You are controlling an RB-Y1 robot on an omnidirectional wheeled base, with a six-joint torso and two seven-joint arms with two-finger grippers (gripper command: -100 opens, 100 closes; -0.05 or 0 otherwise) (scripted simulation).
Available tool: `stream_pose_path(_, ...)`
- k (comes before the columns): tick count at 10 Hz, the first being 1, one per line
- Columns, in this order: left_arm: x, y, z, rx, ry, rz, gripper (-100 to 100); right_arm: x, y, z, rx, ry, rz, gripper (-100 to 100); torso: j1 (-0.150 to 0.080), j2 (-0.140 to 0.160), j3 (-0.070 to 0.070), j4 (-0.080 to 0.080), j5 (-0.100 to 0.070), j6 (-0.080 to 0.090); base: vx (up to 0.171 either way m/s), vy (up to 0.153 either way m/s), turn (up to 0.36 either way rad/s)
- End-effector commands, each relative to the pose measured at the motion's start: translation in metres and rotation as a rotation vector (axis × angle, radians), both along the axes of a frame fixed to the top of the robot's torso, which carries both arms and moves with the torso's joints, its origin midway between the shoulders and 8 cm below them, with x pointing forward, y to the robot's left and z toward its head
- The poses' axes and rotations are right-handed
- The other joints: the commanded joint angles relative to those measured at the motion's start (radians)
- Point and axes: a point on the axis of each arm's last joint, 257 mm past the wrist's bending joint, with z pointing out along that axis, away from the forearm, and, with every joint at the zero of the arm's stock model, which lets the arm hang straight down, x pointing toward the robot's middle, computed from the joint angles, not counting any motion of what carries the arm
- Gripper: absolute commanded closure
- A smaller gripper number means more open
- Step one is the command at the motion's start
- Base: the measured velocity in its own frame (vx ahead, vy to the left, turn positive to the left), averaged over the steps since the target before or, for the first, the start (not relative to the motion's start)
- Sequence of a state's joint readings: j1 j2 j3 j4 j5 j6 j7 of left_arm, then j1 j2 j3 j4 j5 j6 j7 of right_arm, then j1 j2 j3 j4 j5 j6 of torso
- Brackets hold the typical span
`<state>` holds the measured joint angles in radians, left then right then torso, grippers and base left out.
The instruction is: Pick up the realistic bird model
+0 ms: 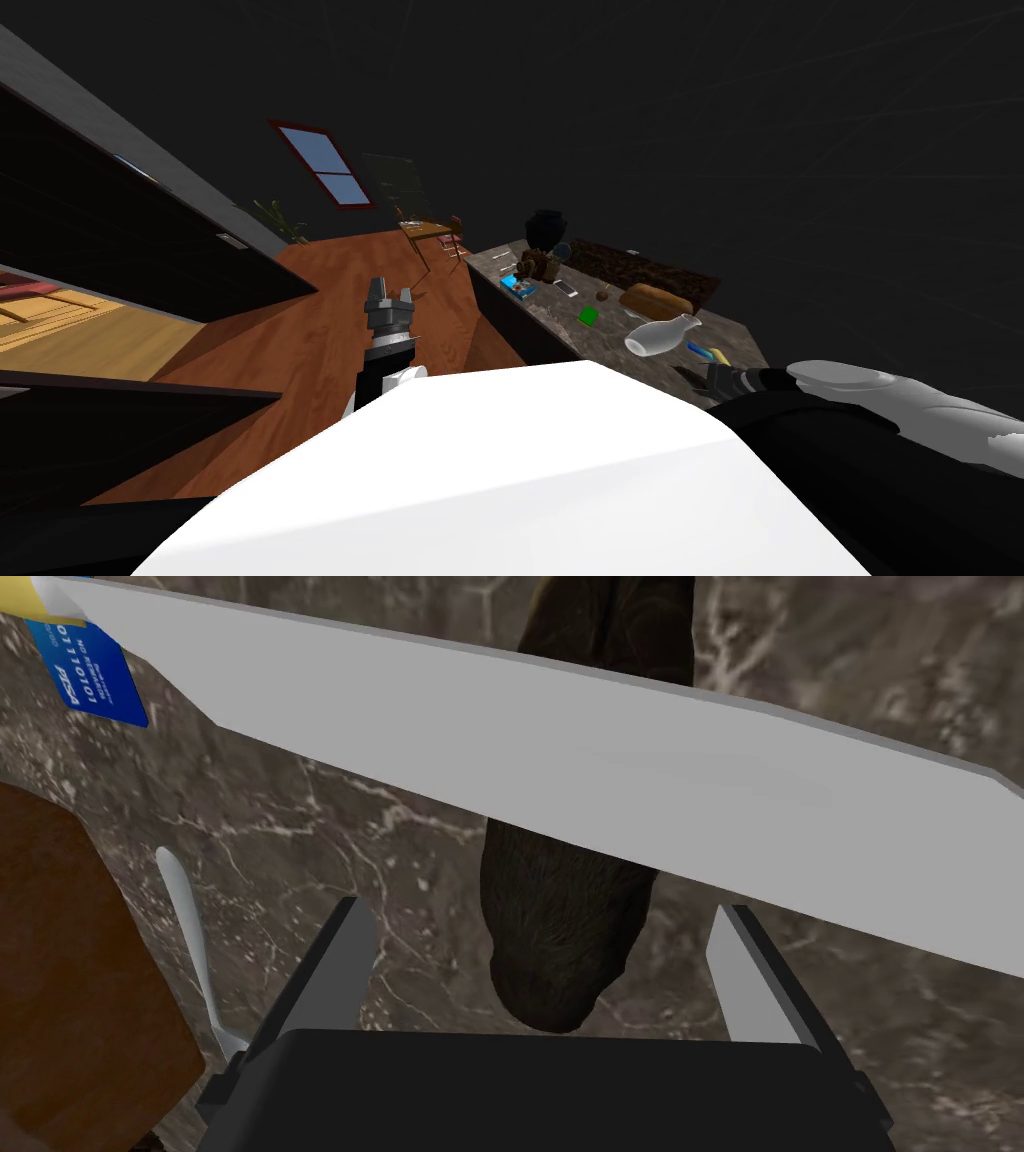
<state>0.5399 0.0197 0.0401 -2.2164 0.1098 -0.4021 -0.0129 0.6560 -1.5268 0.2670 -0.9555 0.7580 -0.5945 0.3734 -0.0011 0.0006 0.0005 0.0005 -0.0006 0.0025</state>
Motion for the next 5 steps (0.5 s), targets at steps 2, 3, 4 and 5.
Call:
stream_pose_path(2,0.0000,0.0000,0.0000,0.000,0.000,0.000,0,-0.0027,-0.0045,-0.0030,0.000,0.001,-0.010,-100,0.001,0.000,0.000,0.000,0.000,0.000,-0.005,0.002,0.011)
stream_pose_path(3,0.0000,0.0000,0.0000,0.000,0.000,0.000,0,-0.0080,-0.0030,-0.0091,0.013,0.008,-0.014,-100,0.001,0.000,0.000,0.000,0.000,0.000,-0.023,0.014,0.041)
stream_pose_path(4,0.0000,0.0000,0.0000,0.000,0.000,0.000,0,-0.0061,-0.0085,-0.0062,0.001,0.004,-0.020,-100,0.002,0.001,0.000,0.000,0.000,0.000,-0.017,0.011,0.011)
stream_pose_path(5,0.0000,0.0000,0.0000,0.000,0.000,0.000,0,-0.0042,-0.0084,-0.0059,0.001,0.001,-0.019,-100,0.002,0.001,0.000,0.000,0.000,0.000,-0.006,0.005,-0.004)
